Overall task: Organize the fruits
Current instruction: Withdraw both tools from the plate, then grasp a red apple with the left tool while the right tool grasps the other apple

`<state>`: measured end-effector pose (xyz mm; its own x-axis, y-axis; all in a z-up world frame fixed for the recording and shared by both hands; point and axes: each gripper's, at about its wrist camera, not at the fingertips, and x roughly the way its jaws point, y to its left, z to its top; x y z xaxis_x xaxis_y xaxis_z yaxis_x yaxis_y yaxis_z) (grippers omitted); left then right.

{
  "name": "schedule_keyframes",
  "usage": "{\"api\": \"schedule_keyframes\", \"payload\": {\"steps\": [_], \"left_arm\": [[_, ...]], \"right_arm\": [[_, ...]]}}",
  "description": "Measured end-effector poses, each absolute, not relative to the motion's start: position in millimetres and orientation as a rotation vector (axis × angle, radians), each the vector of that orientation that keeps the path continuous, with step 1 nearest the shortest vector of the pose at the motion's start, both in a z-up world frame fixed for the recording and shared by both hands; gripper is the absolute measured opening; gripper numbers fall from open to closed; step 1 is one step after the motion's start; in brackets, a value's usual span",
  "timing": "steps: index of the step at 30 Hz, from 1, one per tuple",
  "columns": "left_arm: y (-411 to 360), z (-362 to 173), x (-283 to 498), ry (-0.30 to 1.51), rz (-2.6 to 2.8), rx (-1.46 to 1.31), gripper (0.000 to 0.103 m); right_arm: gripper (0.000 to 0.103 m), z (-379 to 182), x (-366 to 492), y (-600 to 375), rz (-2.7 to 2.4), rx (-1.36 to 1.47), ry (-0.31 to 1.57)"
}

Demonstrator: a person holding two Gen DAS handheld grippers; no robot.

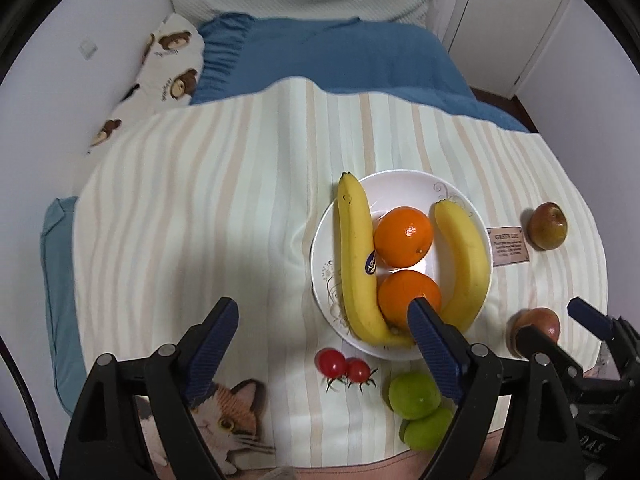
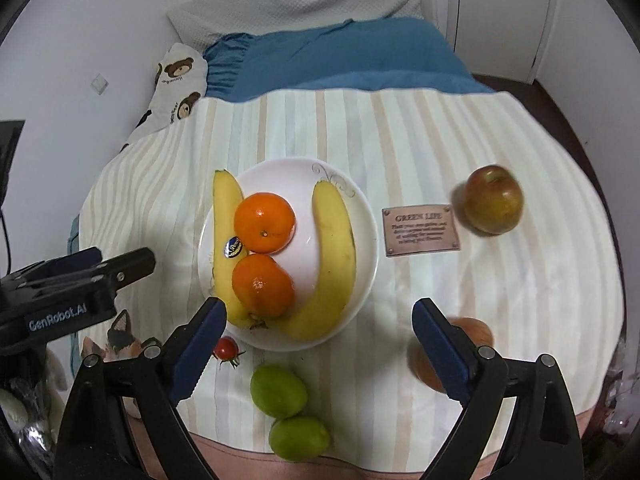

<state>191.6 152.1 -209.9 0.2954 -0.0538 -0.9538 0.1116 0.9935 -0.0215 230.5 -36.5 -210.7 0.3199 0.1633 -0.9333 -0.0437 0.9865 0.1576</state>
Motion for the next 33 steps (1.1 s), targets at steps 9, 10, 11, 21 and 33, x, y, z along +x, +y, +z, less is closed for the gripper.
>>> {"api": "schedule_keyframes", "payload": {"steps": [9, 10, 11, 21, 33], "left_arm": [[157, -164, 146, 1.145, -0.081, 0.059, 0.086], [158, -158, 140, 1.132, -0.078, 0.060, 0.086], [158, -153, 135, 1.120, -0.079, 0.058, 0.086], [160, -112, 95, 1.045, -0.084, 0.038, 0.086], [117, -139, 87, 1.105, -0.107, 0.037, 0.086]], "right_arm": [[0.097, -154, 188, -35, 0.155, 0.068, 1.145], [0.097, -148, 183, -35, 0.158, 0.066, 1.136], [0.097, -142, 178, -35, 0.161, 0.065, 1.128], [0.097, -96, 141, -36, 0.204, 0.087, 1.067], [0.093, -120, 139, -92, 0.173, 0.184, 1.128]]}}
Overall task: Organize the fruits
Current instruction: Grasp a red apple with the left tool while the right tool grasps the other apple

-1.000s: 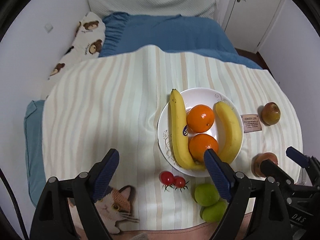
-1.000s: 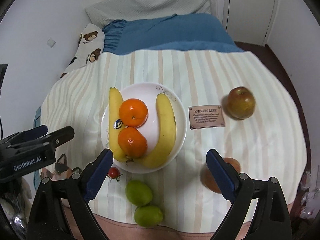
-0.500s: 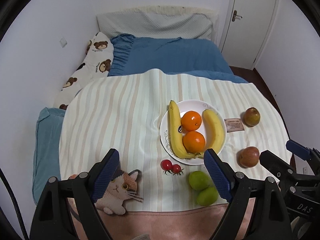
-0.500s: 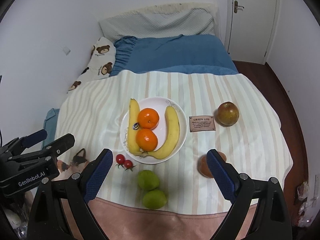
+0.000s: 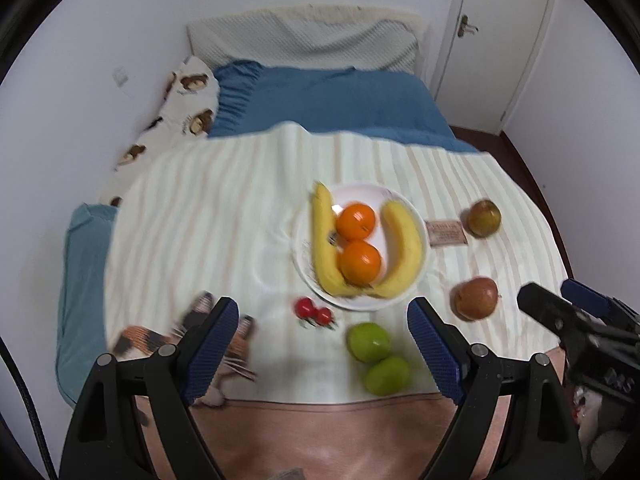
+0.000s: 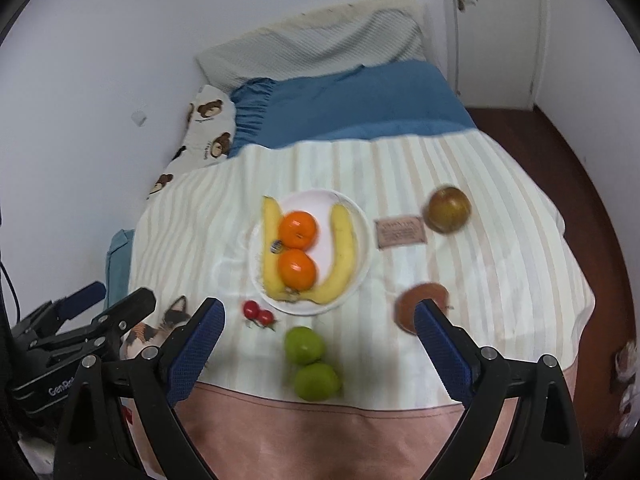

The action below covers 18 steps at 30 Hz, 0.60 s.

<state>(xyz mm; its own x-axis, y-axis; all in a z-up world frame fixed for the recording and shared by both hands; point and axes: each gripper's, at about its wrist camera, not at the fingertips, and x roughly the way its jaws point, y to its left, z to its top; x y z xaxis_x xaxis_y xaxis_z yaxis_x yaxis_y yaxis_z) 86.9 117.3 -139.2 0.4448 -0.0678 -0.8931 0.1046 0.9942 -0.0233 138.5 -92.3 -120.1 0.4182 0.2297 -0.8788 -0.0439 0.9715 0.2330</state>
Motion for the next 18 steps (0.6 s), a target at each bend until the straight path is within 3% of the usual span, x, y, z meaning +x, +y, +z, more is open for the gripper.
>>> {"api": "schedule_keyframes", "payload": {"steps": [2, 3, 8, 18], "left_arm": [[95, -159, 88, 1.142, -0.129, 0.058, 0.086], [83, -169, 89, 1.166, -0.149, 0.064, 0.086], [21, -233, 102, 1.346, -0.282, 0.029, 0.086], [-77, -312, 146, 1.494, -0.370, -0.031, 0.086]], "right_arm": [[0.062, -134, 141, -108, 0.156, 0.182, 1.168], [0.058, -144, 143, -121, 0.146, 0.193, 1.196], [0.057, -165, 153, -170, 0.094, 0.238, 1.238], [0.062, -192, 218, -247, 0.049, 0.271, 1.275]]}}
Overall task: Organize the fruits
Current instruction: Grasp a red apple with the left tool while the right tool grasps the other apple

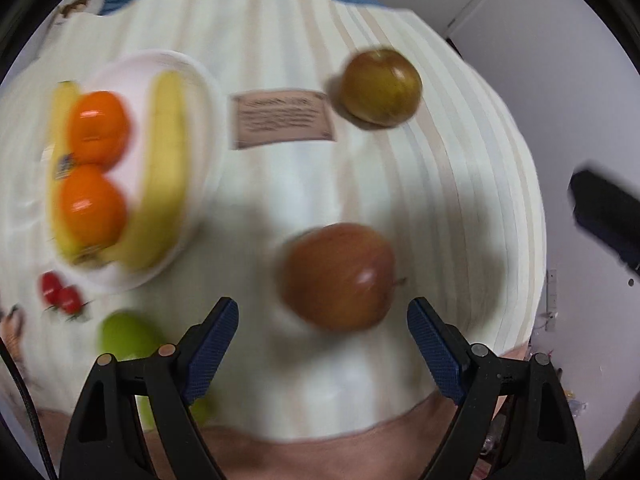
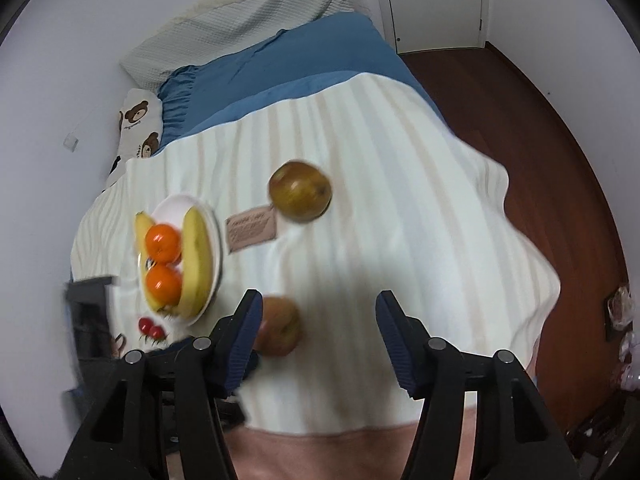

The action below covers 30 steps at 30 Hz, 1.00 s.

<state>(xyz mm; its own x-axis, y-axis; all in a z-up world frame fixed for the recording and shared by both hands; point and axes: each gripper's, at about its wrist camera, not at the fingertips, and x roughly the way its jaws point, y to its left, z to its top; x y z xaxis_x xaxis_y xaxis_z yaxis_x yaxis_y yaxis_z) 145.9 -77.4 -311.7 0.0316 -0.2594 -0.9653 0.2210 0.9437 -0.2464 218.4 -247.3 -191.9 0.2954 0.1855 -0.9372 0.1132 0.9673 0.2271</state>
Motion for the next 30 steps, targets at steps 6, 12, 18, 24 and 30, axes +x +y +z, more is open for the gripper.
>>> {"api": "schedule_keyframes", "payload": {"steps": [6, 12, 18, 24, 30], "left_arm": [[-97, -334, 158, 1.440, -0.326, -0.021, 0.063], [-87, -329, 161, 1.406, -0.285, -0.027, 0.063], [-87, -342, 169, 1.466, -0.315, -0.035, 0.069], [-99, -340, 167, 1.455, -0.303, 0.014, 0.066], [-98, -326, 148, 1.440, -0.306, 0.030, 0.064]], "right_arm": [[0.067, -222, 283, -245, 0.103, 0.218, 1.308], [0.081, -276, 339, -219, 0.182, 0.221, 1.407], [0.080, -320, 370, -190, 0.173, 0.099, 1.470], [0.072, -314, 361, -184, 0.200, -0.002, 1.418], [0.072, -291, 332, -225, 0.169, 0.058, 1.411]]}}
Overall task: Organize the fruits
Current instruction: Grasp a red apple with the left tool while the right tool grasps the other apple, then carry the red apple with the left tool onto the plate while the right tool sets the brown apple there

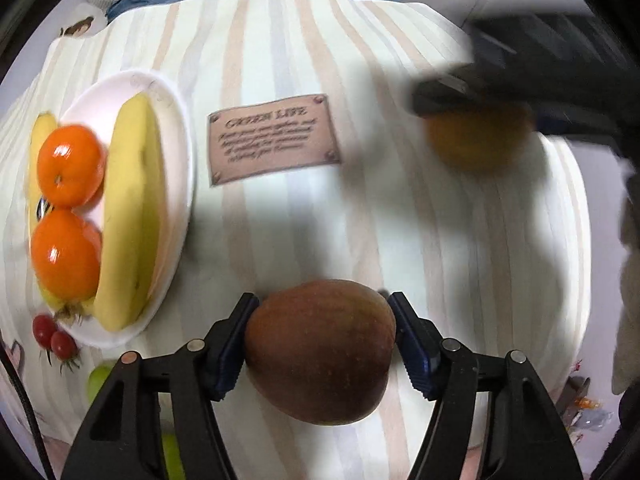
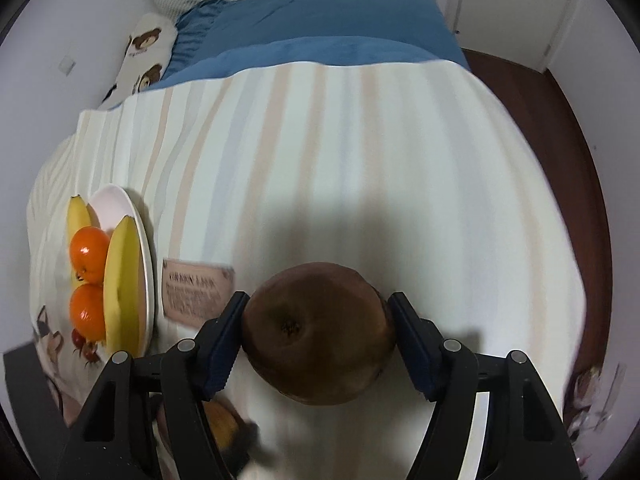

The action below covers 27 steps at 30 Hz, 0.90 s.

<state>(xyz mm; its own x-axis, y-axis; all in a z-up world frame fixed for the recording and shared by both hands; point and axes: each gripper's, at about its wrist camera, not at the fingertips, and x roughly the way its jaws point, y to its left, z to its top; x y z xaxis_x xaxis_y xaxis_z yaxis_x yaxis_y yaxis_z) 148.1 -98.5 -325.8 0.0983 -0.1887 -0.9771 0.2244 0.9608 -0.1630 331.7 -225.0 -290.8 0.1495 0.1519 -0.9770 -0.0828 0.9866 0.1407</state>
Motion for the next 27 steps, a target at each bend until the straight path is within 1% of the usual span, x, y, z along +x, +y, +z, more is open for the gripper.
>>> {"api": "schedule_keyframes", "payload": {"steps": [3, 7, 9, 10, 11, 15, 16, 17, 21, 23, 27], "left_arm": [[-85, -322, 145, 1.465, -0.306, -0.011, 0.064], [-70, -323, 139, 1.504, -0.335, -0.073, 0.064], [-64, -331, 142, 1.525, -0.351, -0.107, 0.069], [-63, -336, 145, 1.546, -0.356, -0.129, 0.070], [-63, -340, 147, 1.559, -0.357, -0.141, 0.068], [-74, -346, 154, 1.573, -0.359, -0.111, 0.068], [-75, -345, 154, 1.566, -0.352, -0.099, 0.068], [-77, -343, 158, 1.557, -0.337, -0.084, 0.064], [-91, -322, 151, 1.513, -0.304, -0.029, 0.063], [-94, -307, 136, 1.495, -0.300, -0.012, 0.063], [-94, -291, 128, 1.477, -0.296, -0.017, 0.063]], "right_arm": [[0.073, -284, 302, -241, 0.169, 0.085, 1.426], [0.073, -289, 254, -260, 0.180, 0.139, 1.463], [0.073, -295, 233, -261, 0.177, 0.156, 1.473], [0.073, -297, 225, -262, 0.171, 0.160, 1.473], [0.073, -300, 219, -261, 0.163, 0.166, 1.471], [0.073, -309, 206, -260, 0.120, 0.193, 1.451], [0.073, -310, 204, -259, 0.113, 0.191, 1.449], [0.073, -312, 203, -254, 0.105, 0.183, 1.447], [0.073, -314, 201, -244, 0.092, 0.137, 1.427], [0.073, -312, 199, -240, 0.088, 0.127, 1.412], [0.073, -305, 195, -239, 0.067, 0.160, 1.392]]}}
